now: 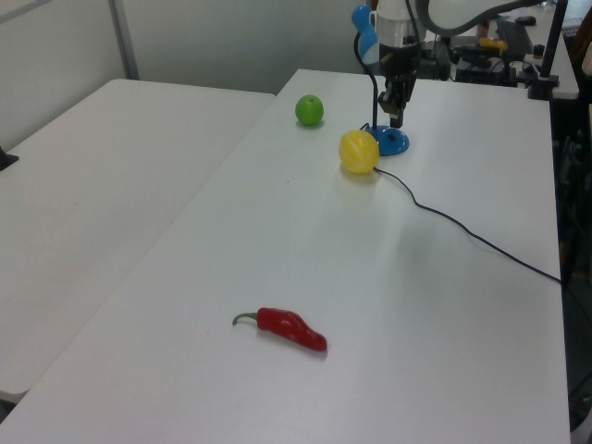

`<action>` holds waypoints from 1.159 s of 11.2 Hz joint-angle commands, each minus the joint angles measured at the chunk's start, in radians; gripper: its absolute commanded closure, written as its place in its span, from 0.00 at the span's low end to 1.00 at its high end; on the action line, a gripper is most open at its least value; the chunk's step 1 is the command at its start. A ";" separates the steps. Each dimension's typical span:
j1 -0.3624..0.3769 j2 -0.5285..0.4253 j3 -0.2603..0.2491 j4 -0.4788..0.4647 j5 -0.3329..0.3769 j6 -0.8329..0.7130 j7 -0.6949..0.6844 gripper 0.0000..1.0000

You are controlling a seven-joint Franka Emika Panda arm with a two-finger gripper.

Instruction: Turn off lamp

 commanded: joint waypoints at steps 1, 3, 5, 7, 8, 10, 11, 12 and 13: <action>0.060 -0.037 -0.025 0.067 0.015 -0.154 -0.142 1.00; 0.060 -0.076 -0.054 0.081 0.055 -0.184 -0.152 1.00; 0.056 -0.099 -0.071 0.101 0.066 -0.233 -0.175 1.00; 0.027 -0.098 -0.075 0.133 0.110 -0.238 -0.176 0.55; 0.013 -0.101 -0.071 0.137 0.106 -0.238 -0.184 0.19; 0.011 -0.103 -0.070 0.146 0.096 -0.239 -0.190 0.00; 0.010 -0.103 -0.073 0.149 0.096 -0.238 -0.192 0.00; 0.010 -0.103 -0.073 0.149 0.095 -0.238 -0.192 0.00; 0.010 -0.104 -0.071 0.149 0.095 -0.239 -0.192 0.00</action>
